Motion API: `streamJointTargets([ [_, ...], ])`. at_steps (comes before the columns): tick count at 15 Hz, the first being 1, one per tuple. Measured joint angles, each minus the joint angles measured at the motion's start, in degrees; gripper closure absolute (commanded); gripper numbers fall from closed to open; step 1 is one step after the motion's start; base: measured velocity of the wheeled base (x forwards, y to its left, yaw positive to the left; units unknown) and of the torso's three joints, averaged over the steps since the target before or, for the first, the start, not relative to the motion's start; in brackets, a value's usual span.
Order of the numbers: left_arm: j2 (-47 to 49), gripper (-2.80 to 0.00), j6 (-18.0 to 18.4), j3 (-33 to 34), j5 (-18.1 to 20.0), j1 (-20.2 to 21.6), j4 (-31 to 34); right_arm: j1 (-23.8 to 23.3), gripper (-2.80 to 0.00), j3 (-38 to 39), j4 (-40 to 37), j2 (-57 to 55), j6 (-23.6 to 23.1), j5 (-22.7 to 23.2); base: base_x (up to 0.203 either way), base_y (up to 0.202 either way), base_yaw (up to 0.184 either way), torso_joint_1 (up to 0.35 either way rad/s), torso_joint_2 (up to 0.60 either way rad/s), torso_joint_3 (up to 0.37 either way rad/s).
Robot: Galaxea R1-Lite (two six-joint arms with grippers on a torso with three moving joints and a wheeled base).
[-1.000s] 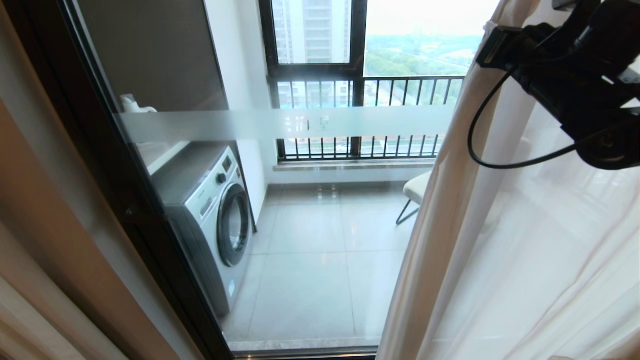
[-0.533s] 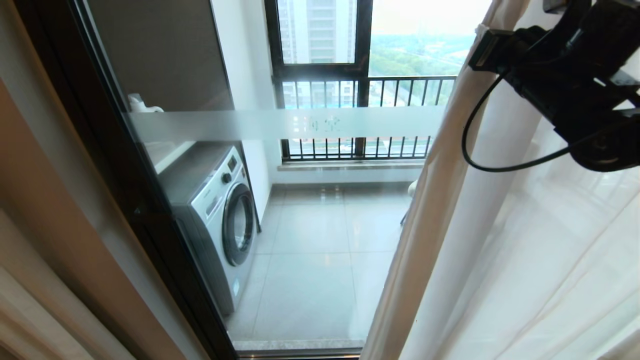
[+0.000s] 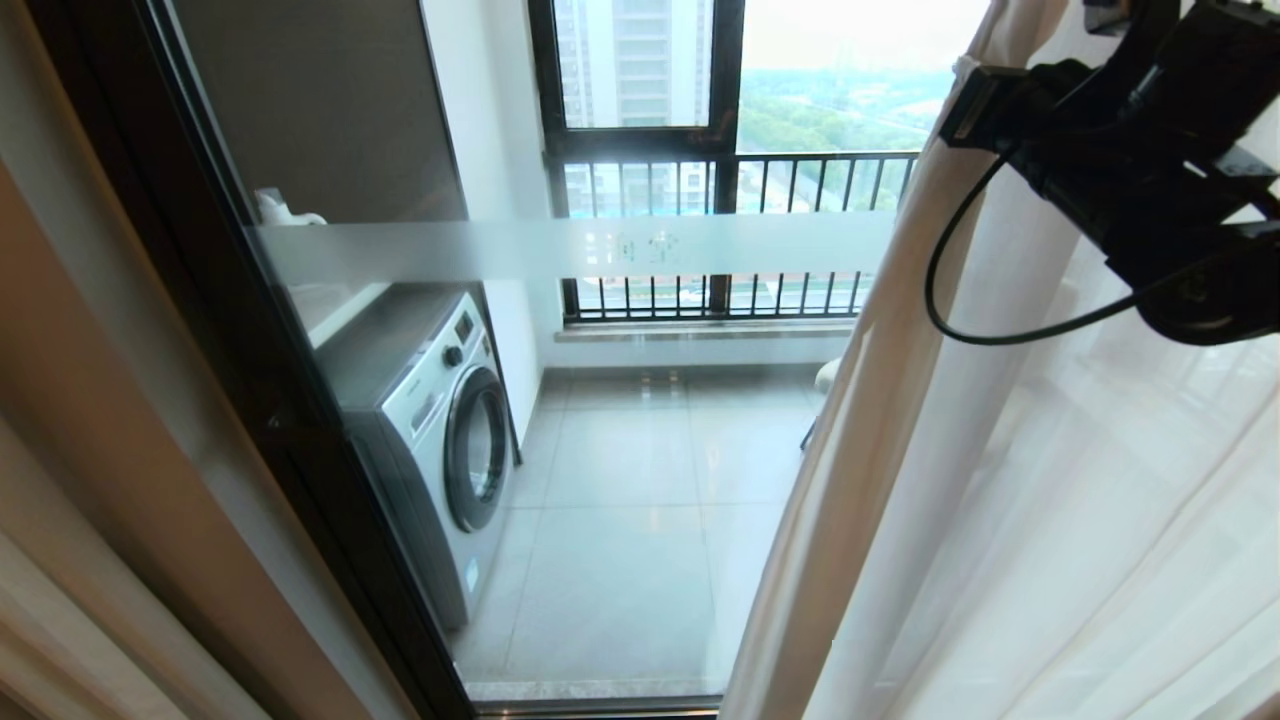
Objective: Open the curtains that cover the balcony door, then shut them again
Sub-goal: Close the inner curtains on both sides
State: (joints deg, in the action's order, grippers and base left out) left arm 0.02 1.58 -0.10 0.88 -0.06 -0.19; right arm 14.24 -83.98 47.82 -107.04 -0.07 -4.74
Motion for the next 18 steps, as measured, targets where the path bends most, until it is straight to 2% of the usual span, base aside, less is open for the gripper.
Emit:
streamJointTargets([
  [5, 0.0, 0.0, -0.01, 0.0, 0.0, -0.01, 0.01, 1.76, 0.0, -0.08, 0.3, -1.52, -2.89, -0.1, 0.0, 0.0, 0.0, 0.0, 0.0, 0.0],
  [10, 0.0, 0.0, -0.01, 0.0, 0.01, -0.03, 0.0, 7.61, 0.0, -4.65, -0.23, -4.95, -5.79, -4.35, 0.0, 0.0, 0.0, 0.0, 0.0, 0.0],
  [15, 0.0, 0.0, -0.02, 0.0, 0.0, -0.03, -0.02, 13.79, 0.0, -8.56, -0.02, -8.35, -9.54, -4.85, 0.0, 0.0, 0.0, 0.0, 0.0, 0.0],
  [18, 0.0, 0.0, -0.02, 0.0, 0.0, -0.02, -0.02, 15.68, 0.0, -8.74, 0.16, -9.18, -9.87, -5.97, 0.0, 0.0, 0.0, 0.0, 0.0, 0.0],
])
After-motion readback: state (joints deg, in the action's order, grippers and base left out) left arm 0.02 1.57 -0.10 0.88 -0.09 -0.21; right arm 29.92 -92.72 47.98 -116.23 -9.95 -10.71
